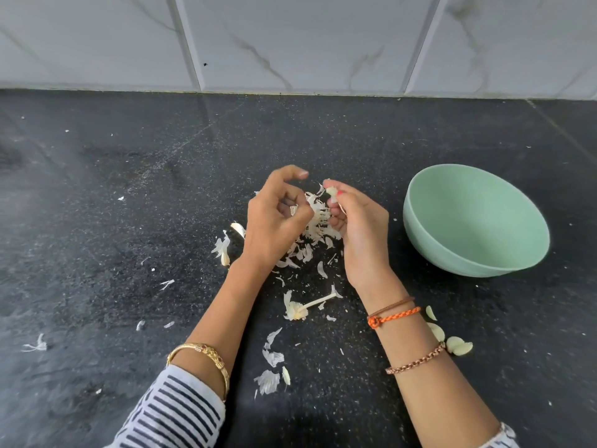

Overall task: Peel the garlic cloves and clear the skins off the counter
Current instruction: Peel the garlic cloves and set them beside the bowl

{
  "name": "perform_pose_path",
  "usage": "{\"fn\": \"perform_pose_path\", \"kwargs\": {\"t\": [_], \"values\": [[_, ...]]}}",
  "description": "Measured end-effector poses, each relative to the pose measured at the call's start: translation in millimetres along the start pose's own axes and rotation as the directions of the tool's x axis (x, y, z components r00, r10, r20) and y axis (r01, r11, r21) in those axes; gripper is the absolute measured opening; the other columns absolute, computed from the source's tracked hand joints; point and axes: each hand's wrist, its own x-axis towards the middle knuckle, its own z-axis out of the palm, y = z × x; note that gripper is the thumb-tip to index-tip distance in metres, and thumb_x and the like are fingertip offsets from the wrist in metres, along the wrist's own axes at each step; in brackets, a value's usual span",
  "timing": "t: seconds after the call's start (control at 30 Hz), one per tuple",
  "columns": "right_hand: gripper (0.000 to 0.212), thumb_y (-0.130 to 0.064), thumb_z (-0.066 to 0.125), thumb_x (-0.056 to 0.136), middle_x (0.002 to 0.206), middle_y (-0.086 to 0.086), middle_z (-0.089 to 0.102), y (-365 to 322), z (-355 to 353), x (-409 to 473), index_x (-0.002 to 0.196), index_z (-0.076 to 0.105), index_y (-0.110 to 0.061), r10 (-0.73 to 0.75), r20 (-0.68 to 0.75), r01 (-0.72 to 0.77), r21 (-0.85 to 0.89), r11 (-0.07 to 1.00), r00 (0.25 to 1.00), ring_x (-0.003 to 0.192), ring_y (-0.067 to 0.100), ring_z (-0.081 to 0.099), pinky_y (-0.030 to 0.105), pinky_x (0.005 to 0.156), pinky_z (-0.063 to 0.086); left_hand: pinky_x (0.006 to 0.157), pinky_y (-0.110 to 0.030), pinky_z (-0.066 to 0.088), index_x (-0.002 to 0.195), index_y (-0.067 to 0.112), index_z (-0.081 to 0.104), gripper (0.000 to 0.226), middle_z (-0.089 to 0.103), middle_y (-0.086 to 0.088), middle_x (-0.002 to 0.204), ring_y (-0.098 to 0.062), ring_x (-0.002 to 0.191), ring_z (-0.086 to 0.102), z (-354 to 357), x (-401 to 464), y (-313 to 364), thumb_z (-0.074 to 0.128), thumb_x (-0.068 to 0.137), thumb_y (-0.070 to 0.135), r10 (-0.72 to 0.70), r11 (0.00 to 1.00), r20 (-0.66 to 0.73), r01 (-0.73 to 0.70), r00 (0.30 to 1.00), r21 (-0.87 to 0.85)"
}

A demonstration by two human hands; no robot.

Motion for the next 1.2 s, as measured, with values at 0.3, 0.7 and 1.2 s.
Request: {"fn": "perform_pose_path", "kwargs": {"t": [0.3, 0.7, 1.2], "values": [[0.019, 0.004, 0.062, 0.083, 0.078, -0.009, 0.067, 4, -5, -1, 0.084, 0.068, -0.014, -0.186, 0.034, 0.188, -0.037, 0.982, 0.982, 0.073, -0.005, 0.062, 0.011, 0.068, 0.048, 0.062, -0.017, 0.038, 0.075, 0.029, 0.068, 0.005, 0.063, 0.018, 0.064, 0.000, 0.060, 0.053, -5, 2, -8, 0.067, 0.075, 0.033, -0.116, 0.993, 0.088, 0.113, 0.989, 0.037], [0.016, 0.004, 0.065, 0.082, 0.079, 0.001, 0.069, 10, -5, 2, 0.095, 0.069, -0.005, -0.324, 0.035, 0.325, -0.124, 0.937, 0.946, 0.072, 0.003, 0.065, 0.016, 0.067, 0.050, 0.059, -0.012, 0.042, 0.078, 0.019, 0.067, 0.008, 0.066, 0.014, 0.066, 0.002, 0.061, 0.054, -2, 3, 3, 0.065, 0.079, 0.026, -0.173, 0.944, 0.134, 0.203, 0.976, -0.259], [0.043, 0.004, 0.053, 0.085, 0.108, -0.013, 0.060, 14, -1, 0, 0.113, 0.061, -0.028, -0.368, 0.156, 0.399, -0.421, 0.815, 0.917, 0.101, 0.003, 0.058, 0.023, 0.088, 0.050, 0.053, -0.009, 0.037, 0.063, 0.015, 0.058, 0.027, 0.060, 0.011, 0.055, 0.003, 0.051, 0.049, -11, 9, -1, 0.060, 0.089, 0.011, -0.290, 0.929, -0.067, 0.264, 0.955, -0.260]]}}
